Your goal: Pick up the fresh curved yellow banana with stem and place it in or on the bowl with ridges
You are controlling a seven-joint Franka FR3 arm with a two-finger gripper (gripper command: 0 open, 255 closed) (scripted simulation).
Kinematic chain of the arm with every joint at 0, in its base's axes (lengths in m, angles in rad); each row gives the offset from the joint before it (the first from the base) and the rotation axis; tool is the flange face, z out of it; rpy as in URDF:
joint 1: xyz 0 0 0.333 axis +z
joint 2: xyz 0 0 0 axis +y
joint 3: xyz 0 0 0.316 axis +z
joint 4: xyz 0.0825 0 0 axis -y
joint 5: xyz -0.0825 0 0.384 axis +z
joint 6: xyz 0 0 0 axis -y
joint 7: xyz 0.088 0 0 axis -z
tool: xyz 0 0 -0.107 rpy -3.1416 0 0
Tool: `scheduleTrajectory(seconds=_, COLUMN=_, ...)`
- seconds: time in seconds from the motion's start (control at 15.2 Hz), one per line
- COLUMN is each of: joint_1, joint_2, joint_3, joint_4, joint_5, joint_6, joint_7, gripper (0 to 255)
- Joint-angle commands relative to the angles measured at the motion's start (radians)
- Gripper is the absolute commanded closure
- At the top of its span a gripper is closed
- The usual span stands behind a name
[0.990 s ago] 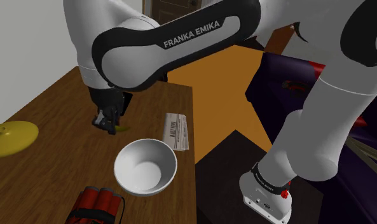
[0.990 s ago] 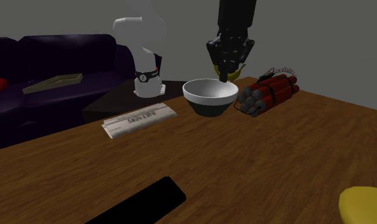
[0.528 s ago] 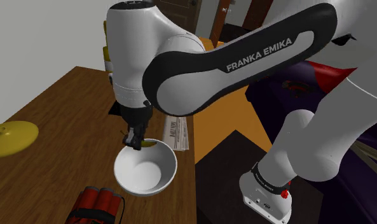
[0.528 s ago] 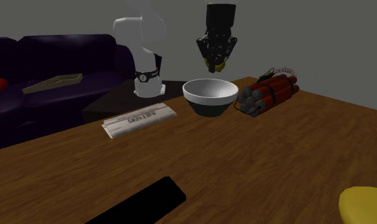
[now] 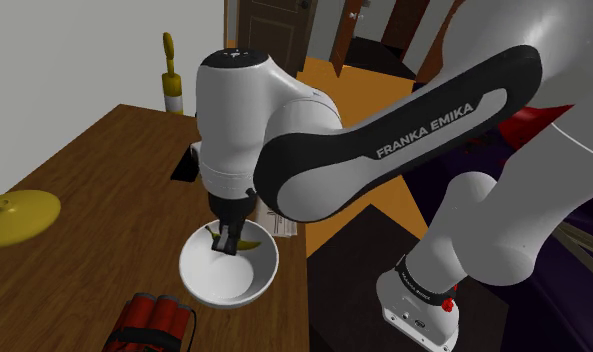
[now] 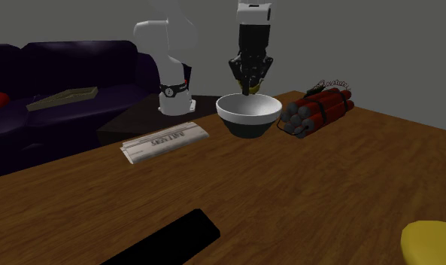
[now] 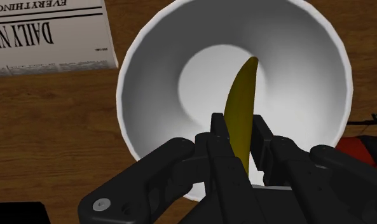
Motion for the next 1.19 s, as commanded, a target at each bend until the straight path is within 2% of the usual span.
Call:
scheduleTrajectory(seconds=0.0, joint_1=0.000, joint_2=0.019, joint_3=0.004, joint_4=-0.012, joint_5=-0.007, joint_6=0.030, joint_7=0.008, gripper=255)
scheduleTrajectory(seconds=0.2, joint_1=-0.002, joint_2=0.048, joint_3=0.008, joint_4=-0.029, joint_5=-0.020, joint_6=0.074, joint_7=0.018, gripper=255)
scheduleTrajectory(seconds=0.73, joint_1=-0.002, joint_2=0.050, joint_3=0.008, joint_4=-0.030, joint_5=-0.022, joint_6=0.077, joint_7=0.019, gripper=255)
scheduleTrajectory(seconds=0.79, joint_1=-0.002, joint_2=0.050, joint_3=0.008, joint_4=-0.030, joint_5=-0.022, joint_6=0.077, joint_7=0.019, gripper=0)
scheduleTrajectory(seconds=1.12, joint_1=-0.002, joint_2=0.050, joint_3=0.008, joint_4=-0.030, joint_5=-0.022, joint_6=0.077, joint_7=0.019, gripper=0)
